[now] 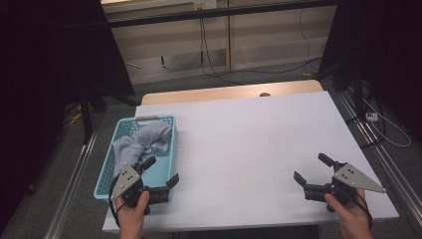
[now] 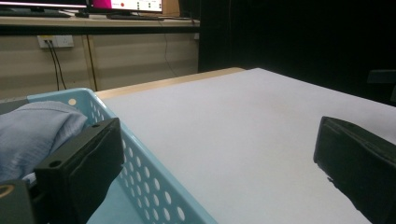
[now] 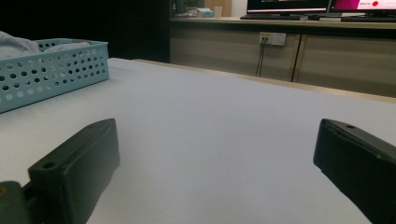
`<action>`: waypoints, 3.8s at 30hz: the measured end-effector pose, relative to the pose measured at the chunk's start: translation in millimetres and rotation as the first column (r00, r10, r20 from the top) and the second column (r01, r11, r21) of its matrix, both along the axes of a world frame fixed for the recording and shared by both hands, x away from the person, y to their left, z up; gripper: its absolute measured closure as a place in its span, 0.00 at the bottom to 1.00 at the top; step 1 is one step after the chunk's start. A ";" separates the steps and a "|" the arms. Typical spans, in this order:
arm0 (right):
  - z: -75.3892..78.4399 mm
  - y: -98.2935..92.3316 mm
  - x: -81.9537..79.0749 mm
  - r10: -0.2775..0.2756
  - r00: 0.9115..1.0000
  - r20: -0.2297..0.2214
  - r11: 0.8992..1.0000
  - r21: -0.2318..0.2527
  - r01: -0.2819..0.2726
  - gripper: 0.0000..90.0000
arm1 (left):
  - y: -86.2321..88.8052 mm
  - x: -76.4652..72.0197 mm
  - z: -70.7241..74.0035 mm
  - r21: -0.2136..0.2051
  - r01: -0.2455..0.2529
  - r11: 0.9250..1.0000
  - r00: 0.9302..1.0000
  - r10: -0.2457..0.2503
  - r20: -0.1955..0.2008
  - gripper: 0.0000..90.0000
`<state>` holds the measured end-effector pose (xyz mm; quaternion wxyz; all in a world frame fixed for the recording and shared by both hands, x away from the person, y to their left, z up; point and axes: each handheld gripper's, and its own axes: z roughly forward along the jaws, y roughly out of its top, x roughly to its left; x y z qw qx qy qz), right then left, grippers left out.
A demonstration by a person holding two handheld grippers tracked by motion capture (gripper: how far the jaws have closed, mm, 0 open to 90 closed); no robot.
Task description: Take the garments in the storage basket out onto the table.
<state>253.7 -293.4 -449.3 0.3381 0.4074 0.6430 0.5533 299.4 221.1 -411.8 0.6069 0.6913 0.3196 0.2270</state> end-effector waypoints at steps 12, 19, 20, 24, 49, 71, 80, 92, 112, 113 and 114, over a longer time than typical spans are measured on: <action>1.4 -2.0 -2.1 -0.002 1.000 0.005 1.000 -0.002 0.002 0.00 | 0.0 0.8 7.2 0.002 0.021 1.000 1.000 -0.021 0.011 0.02; 1.6 -1.7 -0.9 0.002 1.000 0.004 1.000 0.004 -0.003 0.00 | 4.6 3.8 16.8 -0.009 0.023 1.000 1.000 -0.022 0.014 0.02; 1.6 -1.3 -1.3 0.006 1.000 0.003 1.000 0.001 -0.006 0.00 | 6.2 6.4 20.5 -0.016 0.021 1.000 1.000 -0.020 0.016 0.02; 1.6 -1.8 -2.2 0.008 1.000 0.005 1.000 0.000 -0.008 0.00 | 6.8 12.6 25.9 -0.018 0.024 1.000 1.000 -0.024 0.012 0.02; 1.8 -2.5 -1.9 0.011 1.000 0.006 1.000 0.008 -0.011 0.00 | 15.1 46.2 44.8 0.024 0.034 0.999 0.999 -0.033 -0.016 0.03; 2.9 -0.2 -2.7 0.032 0.999 0.012 0.999 0.007 -0.032 0.01 | 38.1 93.8 45.5 0.120 -0.044 0.992 0.997 0.051 -0.059 0.03; 2.7 0.5 -2.6 0.034 0.999 0.012 0.999 0.008 -0.034 0.01 | 46.6 111.6 35.0 0.151 -0.069 0.986 0.990 0.086 -0.111 0.03; 2.6 0.8 -2.6 0.037 0.999 0.010 0.999 0.006 -0.037 0.01 | 56.1 129.7 25.9 0.167 -0.112 0.980 0.978 0.139 -0.157 0.03; 3.0 1.9 -3.4 0.044 0.999 0.009 0.999 0.009 -0.044 0.01 | 71.1 154.9 12.1 0.203 -0.159 0.966 0.946 0.208 -0.248 0.04; 2.8 2.0 -3.2 0.043 0.999 0.009 0.999 0.007 -0.043 0.01 | 71.3 155.3 11.9 0.202 -0.156 0.967 0.945 0.206 -0.254 0.04; 2.5 2.1 -3.0 0.044 0.999 0.006 0.999 0.005 -0.044 0.01 | 71.1 155.7 11.6 0.203 -0.157 0.967 0.944 0.207 -0.256 0.04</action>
